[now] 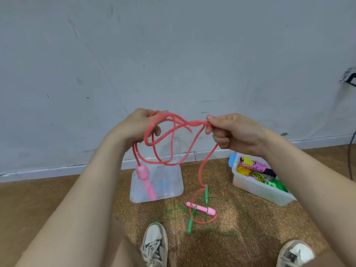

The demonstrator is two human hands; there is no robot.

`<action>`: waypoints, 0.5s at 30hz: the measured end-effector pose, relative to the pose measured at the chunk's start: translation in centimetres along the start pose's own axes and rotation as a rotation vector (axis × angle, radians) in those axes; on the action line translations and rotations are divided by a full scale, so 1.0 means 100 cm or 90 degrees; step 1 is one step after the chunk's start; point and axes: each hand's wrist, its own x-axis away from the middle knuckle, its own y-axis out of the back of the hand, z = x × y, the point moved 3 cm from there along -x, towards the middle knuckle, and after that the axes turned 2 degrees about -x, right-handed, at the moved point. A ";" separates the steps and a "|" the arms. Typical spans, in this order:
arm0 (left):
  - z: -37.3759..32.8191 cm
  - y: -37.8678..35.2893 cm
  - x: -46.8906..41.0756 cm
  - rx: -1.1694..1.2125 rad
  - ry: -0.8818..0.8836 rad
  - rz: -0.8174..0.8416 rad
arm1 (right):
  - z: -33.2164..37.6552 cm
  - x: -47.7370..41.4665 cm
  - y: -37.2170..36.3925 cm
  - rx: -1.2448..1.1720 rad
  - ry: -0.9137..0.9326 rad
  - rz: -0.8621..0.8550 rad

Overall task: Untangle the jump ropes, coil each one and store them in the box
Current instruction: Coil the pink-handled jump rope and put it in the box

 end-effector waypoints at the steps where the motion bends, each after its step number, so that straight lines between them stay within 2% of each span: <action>1: -0.002 -0.001 0.000 0.011 -0.005 0.022 | 0.001 0.000 -0.001 -0.007 0.010 0.002; 3: -0.004 -0.002 0.002 -0.047 -0.002 0.043 | 0.002 0.001 0.001 -0.022 0.020 -0.004; 6: 0.000 -0.001 0.001 -0.254 -0.007 0.040 | 0.003 0.002 0.003 -0.053 0.033 -0.018; 8: 0.000 -0.004 0.000 -0.294 -0.005 0.028 | 0.004 0.002 0.004 -0.062 0.051 -0.037; 10: -0.004 -0.006 0.001 -0.171 0.002 -0.008 | 0.005 0.001 0.003 -0.081 0.055 -0.061; 12: -0.010 -0.010 0.003 0.087 0.018 -0.009 | 0.006 0.001 -0.001 -0.123 0.042 -0.098; 14: -0.019 -0.020 0.005 0.299 0.022 0.054 | 0.006 0.001 -0.008 -0.177 0.019 -0.149; 15: -0.024 -0.026 0.008 0.352 0.018 0.096 | 0.005 0.002 -0.012 -0.181 0.014 -0.164</action>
